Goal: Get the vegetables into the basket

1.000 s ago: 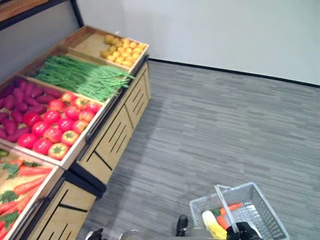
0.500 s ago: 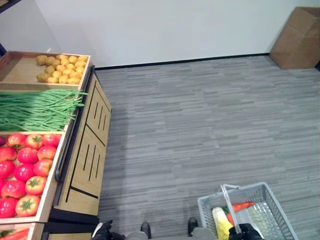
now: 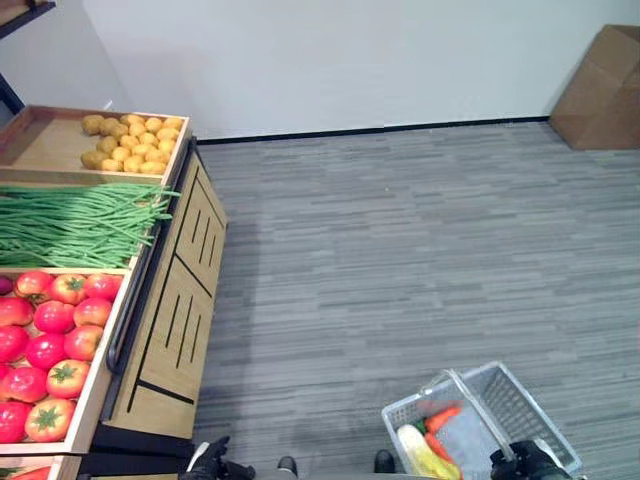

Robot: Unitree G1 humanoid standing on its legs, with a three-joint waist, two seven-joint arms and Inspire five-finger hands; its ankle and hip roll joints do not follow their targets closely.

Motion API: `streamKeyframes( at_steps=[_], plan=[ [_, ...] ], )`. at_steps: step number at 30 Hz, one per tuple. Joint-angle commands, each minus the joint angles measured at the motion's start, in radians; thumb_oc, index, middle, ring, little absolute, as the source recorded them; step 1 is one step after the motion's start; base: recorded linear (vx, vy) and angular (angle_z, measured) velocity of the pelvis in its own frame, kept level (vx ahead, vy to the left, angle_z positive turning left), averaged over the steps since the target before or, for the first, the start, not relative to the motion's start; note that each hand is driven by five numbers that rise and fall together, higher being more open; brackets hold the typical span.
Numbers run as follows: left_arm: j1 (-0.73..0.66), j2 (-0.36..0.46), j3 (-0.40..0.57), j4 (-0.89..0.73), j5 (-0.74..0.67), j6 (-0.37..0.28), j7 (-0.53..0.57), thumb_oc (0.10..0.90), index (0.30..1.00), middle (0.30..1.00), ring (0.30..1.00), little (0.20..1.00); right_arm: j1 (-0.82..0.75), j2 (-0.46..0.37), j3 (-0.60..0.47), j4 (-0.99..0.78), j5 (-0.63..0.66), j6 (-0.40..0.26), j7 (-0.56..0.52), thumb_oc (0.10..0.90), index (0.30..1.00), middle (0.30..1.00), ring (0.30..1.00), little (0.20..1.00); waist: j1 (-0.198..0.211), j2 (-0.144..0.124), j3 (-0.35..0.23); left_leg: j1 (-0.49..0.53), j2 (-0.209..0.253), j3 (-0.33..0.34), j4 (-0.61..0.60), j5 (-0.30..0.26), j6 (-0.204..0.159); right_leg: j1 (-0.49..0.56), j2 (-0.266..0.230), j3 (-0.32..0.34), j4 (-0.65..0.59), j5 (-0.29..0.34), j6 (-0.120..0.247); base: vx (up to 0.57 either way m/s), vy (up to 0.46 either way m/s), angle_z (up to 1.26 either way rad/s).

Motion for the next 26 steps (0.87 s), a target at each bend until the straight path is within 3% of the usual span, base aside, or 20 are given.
streamKeyframes(
  at_steps=[1,2,3,11,18,22,23,26],
  plan=[
    [-0.043,0.01,0.025,0.04,0.029,-0.009,-0.008,0.9,1.0,1.0,1.0,1.0,-0.088,-0.071,0.014,0.032,-0.01,-0.034,-0.027,0.437,0.352,0.352,0.352,0.352,0.011,-0.073,0.023,0.006,0.041,-0.006,-0.03,0.033,-0.088,0.027,-0.057,-0.016,0.015,0.015,0.063,0.03,-0.076,0.09],
    [-0.041,0.01,0.026,0.04,0.03,-0.009,-0.008,0.9,1.0,1.0,1.0,1.0,-0.087,-0.074,0.014,0.036,-0.012,-0.033,-0.026,0.643,0.64,0.64,0.64,0.64,0.011,-0.071,0.022,0.005,0.043,-0.007,-0.03,0.033,-0.09,0.029,-0.057,-0.018,0.012,0.015,0.063,0.03,-0.075,0.12],
    [-0.037,0.009,0.021,0.037,0.035,-0.01,-0.009,0.9,1.0,1.0,1.0,1.0,-0.093,-0.084,0.009,0.045,-0.009,-0.032,-0.022,0.9,1.0,1.0,1.0,1.0,0.012,-0.066,0.022,0.003,0.044,-0.011,-0.03,0.035,-0.092,0.034,-0.055,-0.022,0.006,0.016,0.062,0.02,-0.051,0.11],
    [-0.041,0.013,0.001,0.023,0.041,-0.009,0.001,0.9,1.0,1.0,1.0,1.0,-0.131,-0.132,-0.018,0.085,0.0,-0.017,-0.043,0.9,1.0,1.0,1.0,1.0,0.017,-0.047,0.035,-0.013,0.046,-0.009,-0.03,0.037,-0.094,0.015,-0.052,-0.015,-0.006,0.029,0.063,-0.01,-0.022,0.02],
    [-0.042,0.01,0.011,0.029,0.044,-0.009,0.001,0.9,1.0,1.0,1.0,1.0,-0.081,-0.074,0.0,0.08,0.0,-0.016,-0.019,0.9,1.0,1.0,1.0,1.0,0.009,-0.054,0.03,-0.005,0.038,-0.008,-0.03,0.025,-0.089,0.021,-0.058,-0.015,-0.009,0.033,0.066,0.0,0.0,0.0],
    [-0.049,0.012,0.033,0.041,0.047,-0.009,-0.001,0.9,1.0,1.0,1.0,1.0,-0.014,0.038,0.044,0.039,0.012,-0.025,0.034,0.9,1.0,1.0,1.0,1.0,-0.003,-0.07,0.02,0.009,0.032,-0.011,-0.03,0.018,-0.085,0.028,-0.064,-0.014,0.003,0.032,0.065,-0.01,0.031,0.0],
    [-0.048,0.012,0.052,0.055,0.045,-0.01,-0.004,0.9,1.0,1.0,1.0,1.0,0.035,0.106,0.05,0.038,0.055,-0.03,0.081,0.9,1.0,1.0,1.0,1.0,-0.013,-0.08,0.009,0.015,0.028,-0.014,-0.03,0.014,-0.084,0.031,-0.066,-0.016,0.013,0.027,0.065,-0.01,0.053,0.02],
    [-0.036,0.003,0.068,0.072,0.042,-0.007,-0.014,0.9,1.0,1.0,1.0,1.0,0.092,0.203,0.024,0.057,0.182,-0.027,0.141,0.9,1.0,1.0,1.0,1.0,-0.025,-0.087,-0.007,0.027,0.025,-0.015,-0.03,0.01,-0.082,0.034,-0.068,-0.013,0.031,0.017,0.063,-0.01,0.067,-0.02]
  ],
)
